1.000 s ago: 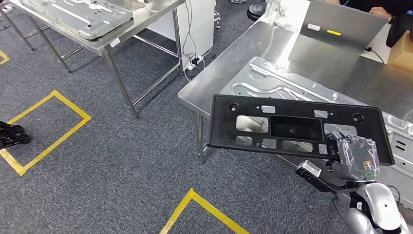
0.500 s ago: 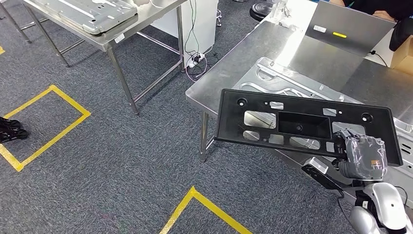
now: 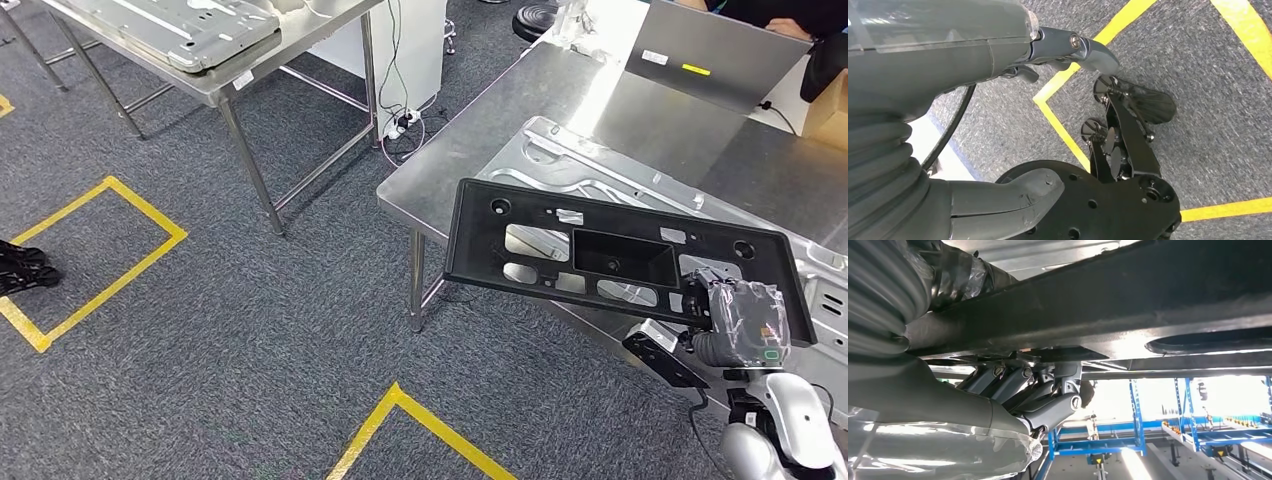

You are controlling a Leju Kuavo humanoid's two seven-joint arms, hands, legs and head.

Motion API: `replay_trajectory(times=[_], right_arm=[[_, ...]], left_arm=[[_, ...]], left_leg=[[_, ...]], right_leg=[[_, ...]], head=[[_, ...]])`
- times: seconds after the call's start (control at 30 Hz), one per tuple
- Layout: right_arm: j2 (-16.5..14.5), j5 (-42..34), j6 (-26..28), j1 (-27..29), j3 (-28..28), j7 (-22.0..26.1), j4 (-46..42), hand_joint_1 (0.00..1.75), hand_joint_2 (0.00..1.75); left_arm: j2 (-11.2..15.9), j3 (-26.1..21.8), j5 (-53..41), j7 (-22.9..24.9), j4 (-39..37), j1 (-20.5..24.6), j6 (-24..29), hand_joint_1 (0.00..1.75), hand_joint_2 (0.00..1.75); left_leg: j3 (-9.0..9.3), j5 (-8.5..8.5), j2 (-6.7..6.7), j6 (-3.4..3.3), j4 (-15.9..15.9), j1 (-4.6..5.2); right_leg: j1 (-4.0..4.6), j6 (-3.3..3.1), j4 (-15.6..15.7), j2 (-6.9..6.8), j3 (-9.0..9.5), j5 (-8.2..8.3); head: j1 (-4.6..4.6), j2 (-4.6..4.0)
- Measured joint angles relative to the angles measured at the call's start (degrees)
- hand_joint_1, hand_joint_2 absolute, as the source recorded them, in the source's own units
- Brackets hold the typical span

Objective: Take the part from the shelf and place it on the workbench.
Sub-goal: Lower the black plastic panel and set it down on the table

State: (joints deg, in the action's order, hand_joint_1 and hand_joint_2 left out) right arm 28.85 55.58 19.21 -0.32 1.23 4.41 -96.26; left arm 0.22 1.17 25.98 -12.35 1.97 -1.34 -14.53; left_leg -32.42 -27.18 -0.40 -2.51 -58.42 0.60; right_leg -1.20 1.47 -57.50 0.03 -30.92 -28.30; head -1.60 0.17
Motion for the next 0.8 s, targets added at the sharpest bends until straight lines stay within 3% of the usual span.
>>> replay_trajectory(times=[0.07,0.13,0.23,0.27,0.3,0.33,0.4,0.43,0.5,0.57,0.63,0.73,0.77,0.8], right_arm=[[0.05,-0.02,-0.05,-0.05,0.01,0.09,-0.03,1.75,1.75],[0.15,-0.02,-0.1,-0.19,0.01,0.18,-0.07,1.75,1.75],[0.21,-0.06,-0.16,-0.49,0.13,0.26,0.0,1.75,1.75],[0.2,-0.08,-0.21,-0.48,0.19,0.27,0.08,1.75,1.75],[0.2,-0.09,-0.27,-0.43,0.23,0.27,0.16,1.75,1.75],[0.2,-0.09,-0.33,-0.41,0.25,0.27,0.24,1.75,1.75],[0.2,-0.1,-0.39,-0.53,0.25,0.27,0.32,1.75,1.75],[0.21,-0.1,-0.39,-0.65,0.3,0.28,0.35,1.75,1.75],[0.21,-0.11,-0.4,-0.8,0.47,0.29,0.43,1.75,1.75],[0.2,-0.11,-0.4,-0.79,0.6,0.33,0.48,1.75,1.75],[0.21,-0.11,-0.39,-0.85,0.6,0.39,0.47,1.75,1.75],[0.21,-0.11,-0.39,-1.04,0.68,0.46,0.47,1.75,1.75],[0.21,-0.11,-0.4,-1.06,0.74,0.49,0.48,1.75,1.75],[0.21,-0.11,-0.42,-1.05,0.8,0.52,0.5,1.75,1.75]], left_arm=[[-0.01,0.23,0.18,0.0,-0.01,0.03,-0.04,0.0,1.75],[-0.06,0.5,0.32,-0.02,-0.02,0.07,-0.09,0.0,1.75],[-0.11,0.75,0.55,-0.06,-0.09,0.09,-0.14,0.0,1.75],[-0.11,0.81,0.66,-0.07,-0.14,0.1,-0.16,0.0,1.75],[-0.13,0.85,0.76,-0.09,-0.19,0.11,-0.2,0.0,1.75],[-0.19,0.87,0.85,-0.12,-0.22,0.12,-0.23,0.0,1.75],[-0.3,0.91,0.95,-0.19,-0.29,0.1,-0.29,0.0,1.75],[-0.32,0.92,0.96,-0.21,-0.34,0.11,-0.31,0.0,1.75],[-0.28,0.94,1.0,-0.25,-0.43,0.16,-0.31,0.0,1.75],[-0.28,0.96,1.04,-0.27,-0.48,0.27,-0.32,0.0,1.75],[-0.3,0.97,1.09,-0.28,-0.49,0.32,-0.33,0.0,1.75],[-0.31,1.01,1.16,-0.32,-0.49,0.32,-0.38,0.0,1.75],[-0.31,1.03,1.24,-0.32,-0.5,0.31,-0.39,0.0,1.75],[-0.31,1.07,1.32,-0.34,-0.5,0.3,-0.4,0.0,1.75]], left_leg=[[0.22,0.25,0.09,-0.26,0.52,-0.2],[0.77,0.75,0.37,-0.74,1.64,-0.55],[1.09,0.98,1.01,-1.09,2.2,-0.68],[1.11,0.9,1.21,-1.07,2.14,-0.7],[1.15,0.75,1.43,-0.96,2.02,-0.77],[1.21,0.51,1.65,-0.75,1.79,-0.91],[1.33,-0.27,2.15,0.01,0.97,-1.22],[1.31,-0.76,2.36,0.52,0.38,-1.23],[1.32,-1.4,2.82,1.44,-0.25,-1.04],[1.51,-1.67,3.34,2.1,-0.25,-1.06],[1.1,-2.91,2.76,2.68,-1.59,-1.34],[-3.43,-8.04,1.05,2.98,-11.2,-1.43],[-5.23,-9.26,0.9,2.92,-14.72,-1.4],[-6.34,-9.43,0.84,2.78,-16.66,-1.37]], right_leg=[[-0.02,0.22,0.03,0.04,0.07,-0.06],[-0.02,0.41,-1.64,0.07,-0.61,-1.26],[-0.19,0.67,-11.17,0.07,-5.53,-5.75],[-0.34,0.85,-14.17,0.06,-7.28,-6.5],[-0.55,1.07,-15.44,0.02,-8.24,-6.16],[-0.78,1.31,-14.42,-0.1,-8.09,-4.66],[-1.21,1.84,-7.87,-1.25,-5.38,-0.6],[-1.17,1.79,-4.88,-1.77,-4.12,0.64],[-0.84,1.14,-2.65,-2.15,-3.3,0.89],[-0.65,0.1,-2.79,-1.2,-3.55,0.84],[-0.67,-0.75,-2.67,-0.52,-3.53,0.93],[-0.47,-1.64,-2.55,0.47,-3.49,0.96],[-0.31,-1.79,-2.57,0.88,-3.5,0.93],[-0.15,-1.87,-2.6,1.34,-3.47,0.89]], head=[[-0.01,0.0],[0.02,0.0],[0.06,0.0],[0.07,0.0],[0.06,0.0],[0.07,0.0],[0.08,-0.01],[0.07,-0.01],[0.04,-0.01],[0.02,-0.01],[0.03,-0.01],[0.02,-0.01],[0.02,-0.01],[0.02,-0.01]])
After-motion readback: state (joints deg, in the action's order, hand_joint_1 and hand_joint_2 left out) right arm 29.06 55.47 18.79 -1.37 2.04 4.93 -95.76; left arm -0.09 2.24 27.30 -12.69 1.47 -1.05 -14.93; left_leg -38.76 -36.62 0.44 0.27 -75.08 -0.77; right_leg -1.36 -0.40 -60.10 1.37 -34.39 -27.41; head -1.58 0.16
